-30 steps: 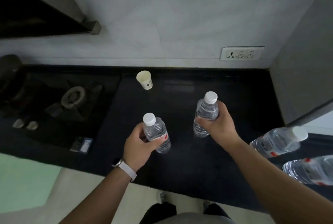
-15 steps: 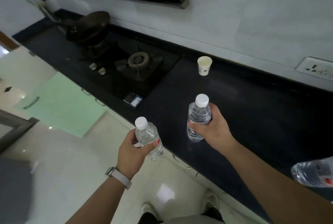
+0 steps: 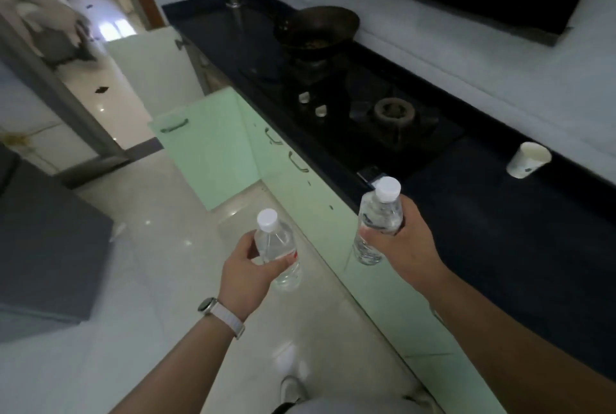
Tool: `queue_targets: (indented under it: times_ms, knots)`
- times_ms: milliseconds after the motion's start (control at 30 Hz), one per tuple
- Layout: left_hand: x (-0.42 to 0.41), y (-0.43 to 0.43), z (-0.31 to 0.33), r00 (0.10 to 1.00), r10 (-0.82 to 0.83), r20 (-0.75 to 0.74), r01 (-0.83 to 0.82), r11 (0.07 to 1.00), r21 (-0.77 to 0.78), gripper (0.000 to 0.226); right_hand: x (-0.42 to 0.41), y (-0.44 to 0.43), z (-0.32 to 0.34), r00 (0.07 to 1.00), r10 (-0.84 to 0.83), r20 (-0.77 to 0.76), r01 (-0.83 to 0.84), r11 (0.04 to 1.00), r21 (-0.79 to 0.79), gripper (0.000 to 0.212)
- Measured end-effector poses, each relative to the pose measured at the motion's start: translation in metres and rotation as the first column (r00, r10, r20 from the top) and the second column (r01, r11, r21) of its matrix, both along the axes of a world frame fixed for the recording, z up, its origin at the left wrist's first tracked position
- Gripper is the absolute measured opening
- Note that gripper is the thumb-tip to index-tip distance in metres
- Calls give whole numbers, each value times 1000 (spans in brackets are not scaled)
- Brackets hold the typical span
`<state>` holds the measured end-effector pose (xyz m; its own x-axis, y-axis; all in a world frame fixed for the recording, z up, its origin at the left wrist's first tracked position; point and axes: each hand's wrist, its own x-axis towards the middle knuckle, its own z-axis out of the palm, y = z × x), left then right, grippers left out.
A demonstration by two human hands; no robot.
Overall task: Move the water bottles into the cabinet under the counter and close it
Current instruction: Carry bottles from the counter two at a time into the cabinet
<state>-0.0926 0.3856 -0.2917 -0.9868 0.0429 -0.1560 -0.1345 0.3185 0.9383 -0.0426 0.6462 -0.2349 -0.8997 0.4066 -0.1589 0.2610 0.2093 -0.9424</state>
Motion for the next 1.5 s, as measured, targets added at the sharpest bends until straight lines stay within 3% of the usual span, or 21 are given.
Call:
queue_targets:
  times_ms: [433, 1033, 1500]
  knots:
    - [-39, -151, 6, 953, 304, -6, -304, 953, -4, 46, -116, -149, 3, 956, 292, -28, -291, 956, 30, 60]
    - [-228, -178, 21, 855, 519, -3, -510, 840, -183, 50, -375, -192, -16, 820, 567, -73, -569, 823, -2, 54]
    - [-323, -226, 42, 806, 590, -37, -591, 800, -102, 46, -491, -273, -19, 754, 653, -69, -656, 755, -13, 60]
